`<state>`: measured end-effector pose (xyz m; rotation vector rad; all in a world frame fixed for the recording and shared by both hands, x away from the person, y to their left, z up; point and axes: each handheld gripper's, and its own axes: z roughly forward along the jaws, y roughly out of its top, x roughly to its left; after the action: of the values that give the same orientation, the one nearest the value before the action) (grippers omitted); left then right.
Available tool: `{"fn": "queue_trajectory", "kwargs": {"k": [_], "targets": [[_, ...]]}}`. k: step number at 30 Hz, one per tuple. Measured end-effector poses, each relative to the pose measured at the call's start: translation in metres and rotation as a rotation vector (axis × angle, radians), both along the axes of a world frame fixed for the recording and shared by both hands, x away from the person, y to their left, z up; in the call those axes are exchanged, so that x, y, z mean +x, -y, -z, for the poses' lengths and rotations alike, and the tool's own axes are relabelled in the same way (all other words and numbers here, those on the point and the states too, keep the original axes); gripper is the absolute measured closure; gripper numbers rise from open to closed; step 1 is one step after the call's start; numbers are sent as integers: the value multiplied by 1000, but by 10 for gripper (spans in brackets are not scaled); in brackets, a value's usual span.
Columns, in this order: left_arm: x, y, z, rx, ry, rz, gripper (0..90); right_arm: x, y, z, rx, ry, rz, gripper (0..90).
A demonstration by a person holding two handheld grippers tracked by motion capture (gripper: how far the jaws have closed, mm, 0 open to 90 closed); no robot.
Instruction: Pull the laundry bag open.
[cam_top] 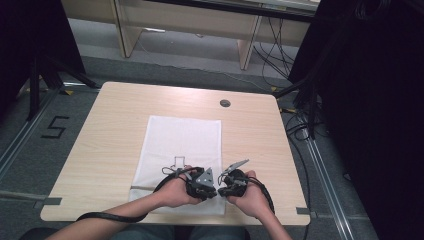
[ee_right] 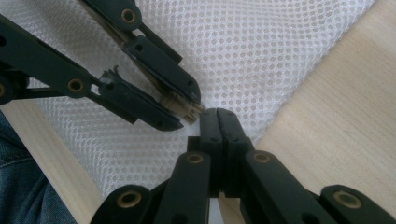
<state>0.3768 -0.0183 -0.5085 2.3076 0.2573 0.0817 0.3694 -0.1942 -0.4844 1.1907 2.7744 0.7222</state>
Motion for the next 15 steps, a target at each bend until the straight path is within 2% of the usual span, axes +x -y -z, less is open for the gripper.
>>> {"fn": "queue_trajectory", "kwargs": {"k": [5, 7, 12, 15], "targets": [[1, 0, -2, 11, -7, -2, 812, 0, 0, 0, 5, -3, 2, 900], [1, 1, -5, 29, -1, 5, 814, 0, 0, 0, 5, -3, 2, 900], [2, 1, -6, 31, 13, 13, 815, 1, 0, 0, -8, 7, -14, 900], [1, 0, -7, 27, -4, 5, 816, 1, -1, 0, -13, 4, -13, 900]]}}
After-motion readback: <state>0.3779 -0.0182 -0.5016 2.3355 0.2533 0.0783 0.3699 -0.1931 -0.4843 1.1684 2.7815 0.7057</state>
